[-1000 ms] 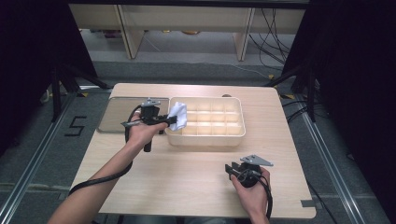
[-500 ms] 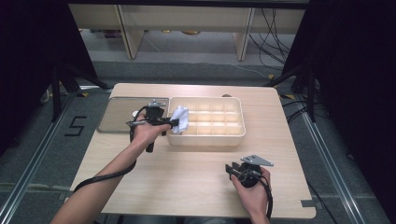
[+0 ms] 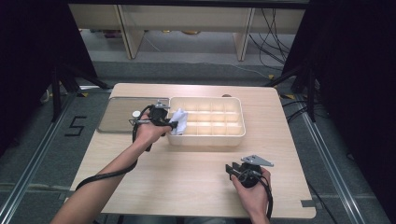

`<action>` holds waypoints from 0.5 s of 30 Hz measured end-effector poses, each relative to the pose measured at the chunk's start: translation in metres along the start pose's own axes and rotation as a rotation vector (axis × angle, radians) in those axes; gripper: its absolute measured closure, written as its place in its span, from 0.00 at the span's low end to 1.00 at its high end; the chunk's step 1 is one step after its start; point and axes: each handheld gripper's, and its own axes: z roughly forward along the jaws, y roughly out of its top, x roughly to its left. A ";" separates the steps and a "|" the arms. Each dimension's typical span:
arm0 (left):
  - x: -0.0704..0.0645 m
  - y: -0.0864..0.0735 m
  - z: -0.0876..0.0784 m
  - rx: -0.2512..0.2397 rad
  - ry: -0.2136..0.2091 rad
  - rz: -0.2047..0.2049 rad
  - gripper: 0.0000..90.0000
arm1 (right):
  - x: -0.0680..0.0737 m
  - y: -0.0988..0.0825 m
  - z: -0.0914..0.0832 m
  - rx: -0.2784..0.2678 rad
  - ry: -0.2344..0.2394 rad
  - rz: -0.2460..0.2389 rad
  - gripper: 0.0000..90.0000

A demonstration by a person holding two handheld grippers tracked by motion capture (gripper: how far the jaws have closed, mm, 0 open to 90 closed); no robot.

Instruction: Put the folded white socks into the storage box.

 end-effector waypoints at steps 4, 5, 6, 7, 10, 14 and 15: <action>-0.003 0.002 0.002 0.020 0.009 0.000 0.79 | -0.001 0.001 -0.002 0.002 -0.010 -0.005 0.74; -0.004 0.002 0.003 0.021 0.013 -0.003 0.79 | -0.001 0.001 -0.002 0.001 -0.010 -0.006 0.74; -0.004 0.002 0.004 0.030 0.012 -0.002 0.79 | -0.001 0.001 -0.002 0.006 -0.012 -0.006 0.74; -0.005 0.002 0.005 0.031 0.014 -0.006 0.79 | -0.001 0.001 -0.002 0.006 -0.010 -0.006 0.74; -0.005 0.003 0.006 0.057 0.018 0.005 0.79 | 0.000 0.001 -0.003 0.012 -0.017 -0.004 0.74; -0.006 0.005 0.006 0.086 0.024 0.020 0.79 | 0.000 0.001 -0.002 0.015 -0.017 -0.003 0.74; -0.007 0.005 0.007 0.088 0.027 0.015 0.79 | 0.000 0.001 -0.001 0.008 -0.004 -0.001 0.74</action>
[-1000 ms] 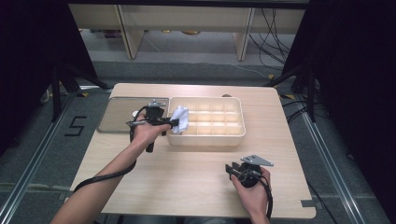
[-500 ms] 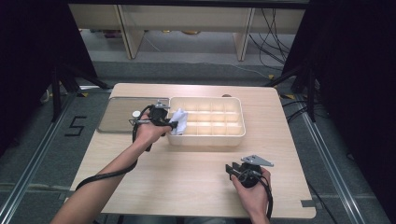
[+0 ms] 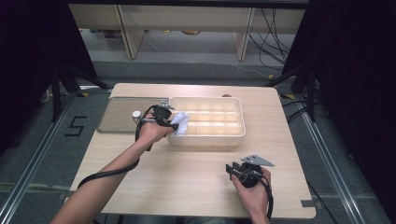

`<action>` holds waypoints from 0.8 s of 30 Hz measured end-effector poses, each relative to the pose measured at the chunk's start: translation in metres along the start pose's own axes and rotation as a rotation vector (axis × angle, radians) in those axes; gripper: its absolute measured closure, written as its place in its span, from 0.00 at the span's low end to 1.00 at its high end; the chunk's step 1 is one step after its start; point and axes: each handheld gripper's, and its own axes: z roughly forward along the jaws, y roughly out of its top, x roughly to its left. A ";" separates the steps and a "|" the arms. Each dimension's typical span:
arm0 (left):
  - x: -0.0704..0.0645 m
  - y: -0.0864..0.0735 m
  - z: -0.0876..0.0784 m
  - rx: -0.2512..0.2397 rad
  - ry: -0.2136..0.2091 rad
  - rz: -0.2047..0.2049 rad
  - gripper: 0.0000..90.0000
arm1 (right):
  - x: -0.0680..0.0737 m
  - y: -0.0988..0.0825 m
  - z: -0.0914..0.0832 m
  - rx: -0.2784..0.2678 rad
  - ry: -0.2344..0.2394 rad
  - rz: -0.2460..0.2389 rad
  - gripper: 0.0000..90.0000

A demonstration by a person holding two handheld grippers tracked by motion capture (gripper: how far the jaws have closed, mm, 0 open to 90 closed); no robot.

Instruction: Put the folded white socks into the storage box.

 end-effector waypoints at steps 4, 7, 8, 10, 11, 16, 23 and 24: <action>0.001 0.003 0.000 0.034 -0.013 -0.001 0.79 | 0.000 0.000 0.000 0.002 -0.001 0.000 0.74; 0.000 0.005 0.001 0.053 -0.007 0.007 0.79 | 0.000 0.000 -0.001 0.008 -0.012 -0.003 0.74; 0.000 0.006 0.001 0.057 0.000 0.013 0.79 | 0.000 0.000 -0.001 0.007 -0.012 -0.003 0.74; -0.001 0.008 0.002 0.075 0.003 0.023 0.79 | 0.000 0.000 -0.001 0.008 -0.014 -0.005 0.74; -0.002 0.008 0.002 0.072 0.009 0.024 0.79 | 0.000 0.000 -0.001 0.008 -0.012 -0.005 0.74; -0.002 0.010 0.004 0.104 0.009 0.026 0.79 | 0.000 0.000 0.000 -0.002 -0.003 0.004 0.74; -0.001 0.014 0.005 0.164 0.000 0.042 0.79 | -0.001 0.000 0.000 0.000 -0.003 0.002 0.74; -0.002 0.014 0.006 0.168 0.005 0.040 0.79 | -0.001 0.000 0.000 0.003 0.000 0.004 0.74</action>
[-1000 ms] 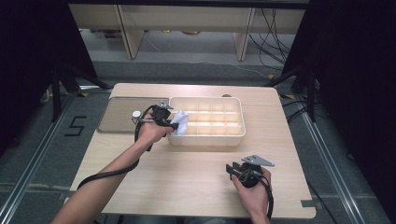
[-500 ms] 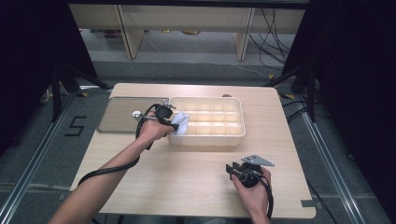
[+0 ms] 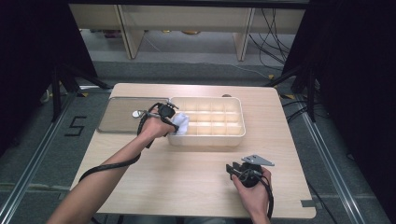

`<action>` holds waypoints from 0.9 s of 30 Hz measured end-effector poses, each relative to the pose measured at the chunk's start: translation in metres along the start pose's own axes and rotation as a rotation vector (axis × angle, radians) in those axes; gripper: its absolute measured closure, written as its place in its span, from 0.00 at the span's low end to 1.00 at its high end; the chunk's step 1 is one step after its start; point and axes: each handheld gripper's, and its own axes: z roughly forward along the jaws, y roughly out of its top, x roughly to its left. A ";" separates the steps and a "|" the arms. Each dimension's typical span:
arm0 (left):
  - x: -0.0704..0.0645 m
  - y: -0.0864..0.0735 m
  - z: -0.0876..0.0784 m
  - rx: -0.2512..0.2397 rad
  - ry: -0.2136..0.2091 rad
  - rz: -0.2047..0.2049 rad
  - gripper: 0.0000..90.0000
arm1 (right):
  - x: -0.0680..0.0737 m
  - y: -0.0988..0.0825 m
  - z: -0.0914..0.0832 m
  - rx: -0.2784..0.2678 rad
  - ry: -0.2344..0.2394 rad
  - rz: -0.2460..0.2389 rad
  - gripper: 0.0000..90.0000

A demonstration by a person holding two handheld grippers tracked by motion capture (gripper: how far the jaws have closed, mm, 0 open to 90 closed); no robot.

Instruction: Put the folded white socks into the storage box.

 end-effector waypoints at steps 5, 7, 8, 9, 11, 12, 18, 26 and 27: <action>-0.001 0.002 0.001 0.026 0.001 0.003 0.79 | -0.001 0.000 0.000 -0.005 -0.003 -0.006 0.74; -0.002 0.003 0.001 0.037 0.010 0.015 0.79 | -0.001 0.000 0.001 -0.003 -0.014 -0.011 0.74; -0.003 0.004 0.002 0.046 0.014 0.017 0.79 | -0.001 0.000 0.001 -0.005 -0.012 -0.009 0.74; -0.003 0.004 0.002 0.049 0.017 0.022 0.79 | -0.001 0.000 0.001 -0.002 -0.005 -0.008 0.74; -0.004 0.004 0.003 0.062 0.020 0.029 0.79 | -0.001 0.000 0.000 0.005 -0.007 -0.006 0.74; -0.004 0.005 0.003 0.067 0.017 0.027 0.79 | -0.001 0.000 0.000 0.004 -0.005 -0.005 0.74; -0.004 0.007 0.005 0.096 0.010 0.017 0.79 | 0.000 -0.001 0.001 0.008 -0.001 -0.005 0.73; -0.006 0.007 0.011 0.138 0.007 0.014 0.80 | 0.000 0.000 0.000 0.011 -0.009 -0.008 0.73; -0.005 0.007 0.011 0.151 0.001 0.004 0.80 | 0.000 0.000 0.000 0.011 -0.008 -0.007 0.73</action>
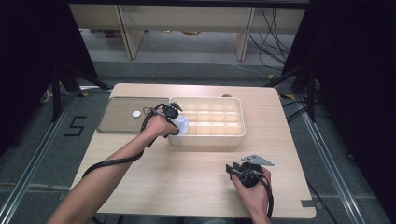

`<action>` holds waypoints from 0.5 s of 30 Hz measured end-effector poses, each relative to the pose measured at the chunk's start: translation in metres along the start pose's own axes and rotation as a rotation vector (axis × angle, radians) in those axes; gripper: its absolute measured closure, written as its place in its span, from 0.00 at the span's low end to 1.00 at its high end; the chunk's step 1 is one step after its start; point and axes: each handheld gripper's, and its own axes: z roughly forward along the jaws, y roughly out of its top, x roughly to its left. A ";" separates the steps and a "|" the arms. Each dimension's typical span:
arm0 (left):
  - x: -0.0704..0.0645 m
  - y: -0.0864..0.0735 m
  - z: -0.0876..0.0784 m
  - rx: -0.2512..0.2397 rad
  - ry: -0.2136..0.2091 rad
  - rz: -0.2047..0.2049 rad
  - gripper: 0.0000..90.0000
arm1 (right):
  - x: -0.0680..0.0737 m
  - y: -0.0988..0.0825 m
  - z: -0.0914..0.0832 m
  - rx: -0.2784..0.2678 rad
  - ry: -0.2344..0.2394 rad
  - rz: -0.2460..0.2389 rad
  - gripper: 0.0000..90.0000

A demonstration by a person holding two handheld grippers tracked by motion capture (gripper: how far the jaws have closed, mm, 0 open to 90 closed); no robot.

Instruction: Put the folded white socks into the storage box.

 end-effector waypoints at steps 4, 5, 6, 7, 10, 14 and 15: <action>0.001 0.000 0.000 -0.002 -0.010 -0.005 0.80 | -0.001 0.000 0.001 0.001 -0.008 -0.005 0.73; 0.001 0.000 0.000 0.008 -0.007 0.000 0.80 | -0.001 0.000 0.001 0.001 -0.006 -0.002 0.73; 0.000 0.001 0.000 0.012 -0.003 0.006 0.80 | -0.001 0.000 0.001 0.003 -0.004 -0.004 0.73; -0.001 0.001 0.000 0.027 0.005 0.023 0.80 | -0.001 0.000 0.002 -0.011 -0.003 -0.001 0.73; -0.001 0.002 0.001 0.034 0.003 0.020 0.79 | -0.001 0.000 0.001 -0.005 0.007 0.002 0.73; 0.000 0.001 0.001 0.024 -0.009 0.005 0.79 | -0.002 0.000 0.001 0.003 -0.002 0.001 0.73; 0.000 0.001 0.001 0.023 -0.011 0.002 0.79 | -0.002 0.000 0.002 -0.003 -0.003 0.002 0.73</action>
